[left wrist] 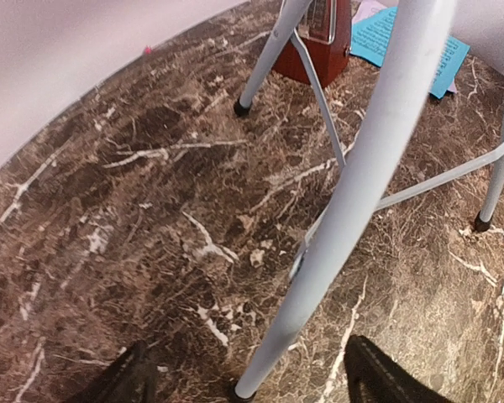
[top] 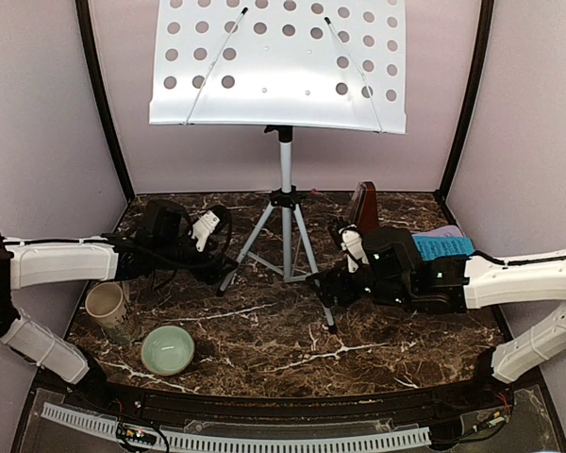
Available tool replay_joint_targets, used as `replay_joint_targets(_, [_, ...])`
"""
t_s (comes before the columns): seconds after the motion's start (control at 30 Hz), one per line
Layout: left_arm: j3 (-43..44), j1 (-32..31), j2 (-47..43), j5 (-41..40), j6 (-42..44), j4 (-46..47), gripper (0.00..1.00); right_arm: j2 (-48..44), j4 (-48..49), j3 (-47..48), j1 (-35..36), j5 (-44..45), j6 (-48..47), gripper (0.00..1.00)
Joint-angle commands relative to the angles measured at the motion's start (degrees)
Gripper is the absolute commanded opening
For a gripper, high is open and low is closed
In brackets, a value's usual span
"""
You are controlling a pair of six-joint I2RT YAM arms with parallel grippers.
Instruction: Set up the instrument practice props
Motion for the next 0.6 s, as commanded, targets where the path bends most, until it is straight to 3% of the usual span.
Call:
replay_joint_targets(0.0, [-2.8, 0.0, -7.8, -4.2, -3.7, 2.6, 0.84, -5.6, -5.7, -2.1, -4.8, 3.8, 3.0, 0.86])
replay_joint_targets(0.13, [-1.8, 0.0, -10.1, -7.9, -5.0, 0.2, 0.86, -9.9, -9.8, -5.3, -14.4, 4.9, 6.2, 0.86])
replay_joint_targets(0.27, [0.0, 0.0, -9.5, -8.7, -6.3, -1.7, 0.87, -5.1, -19.2, -1.5, -22.3, 10.4, 6.5, 0.82])
replay_joint_targets(0.57, [-0.4, 0.0, -9.6, -8.0, -7.5, -0.6, 0.87, 11.2, -29.9, 8.3, -22.5, 18.7, 2.8, 0.72])
